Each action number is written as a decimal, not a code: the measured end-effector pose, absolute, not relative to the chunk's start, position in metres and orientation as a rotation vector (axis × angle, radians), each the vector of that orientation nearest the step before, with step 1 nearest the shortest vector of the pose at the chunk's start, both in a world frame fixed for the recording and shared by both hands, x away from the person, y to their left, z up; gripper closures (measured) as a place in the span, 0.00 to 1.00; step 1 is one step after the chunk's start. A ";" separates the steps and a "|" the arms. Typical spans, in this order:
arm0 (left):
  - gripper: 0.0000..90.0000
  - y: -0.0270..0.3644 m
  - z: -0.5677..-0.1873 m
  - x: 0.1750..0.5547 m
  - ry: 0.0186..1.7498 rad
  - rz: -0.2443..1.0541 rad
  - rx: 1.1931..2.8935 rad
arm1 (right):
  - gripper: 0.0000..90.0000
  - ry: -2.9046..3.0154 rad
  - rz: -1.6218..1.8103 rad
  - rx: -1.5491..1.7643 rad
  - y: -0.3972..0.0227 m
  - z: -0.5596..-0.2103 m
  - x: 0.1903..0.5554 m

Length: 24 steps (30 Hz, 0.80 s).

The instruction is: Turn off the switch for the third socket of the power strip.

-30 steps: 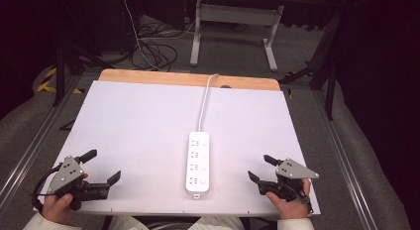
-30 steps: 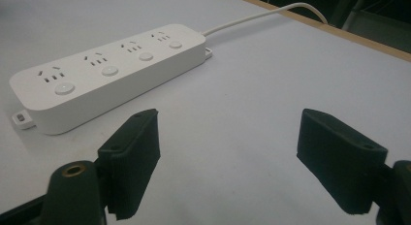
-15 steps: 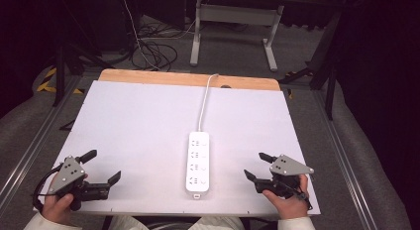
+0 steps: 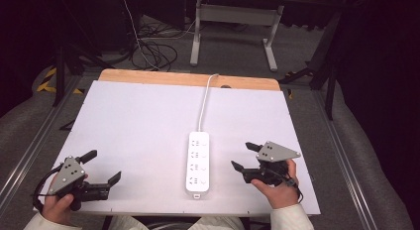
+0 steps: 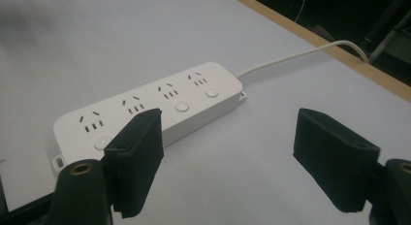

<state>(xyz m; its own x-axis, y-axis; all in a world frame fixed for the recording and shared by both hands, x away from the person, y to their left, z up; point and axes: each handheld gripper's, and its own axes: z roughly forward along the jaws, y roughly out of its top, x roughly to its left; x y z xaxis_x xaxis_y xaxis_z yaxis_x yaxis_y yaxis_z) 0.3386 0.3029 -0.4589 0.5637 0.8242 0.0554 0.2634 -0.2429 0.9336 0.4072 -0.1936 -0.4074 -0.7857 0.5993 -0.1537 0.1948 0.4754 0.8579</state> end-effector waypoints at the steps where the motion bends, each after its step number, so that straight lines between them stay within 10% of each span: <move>1: 0.00 0.303 -0.459 0.339 0.899 0.692 1.785 | 0.29 2.293 1.247 0.652 -0.191 -0.406 0.408; 24: 0.00 0.303 -0.459 0.339 0.904 0.684 1.785 | 0.30 2.366 1.215 0.495 -0.145 -0.380 0.430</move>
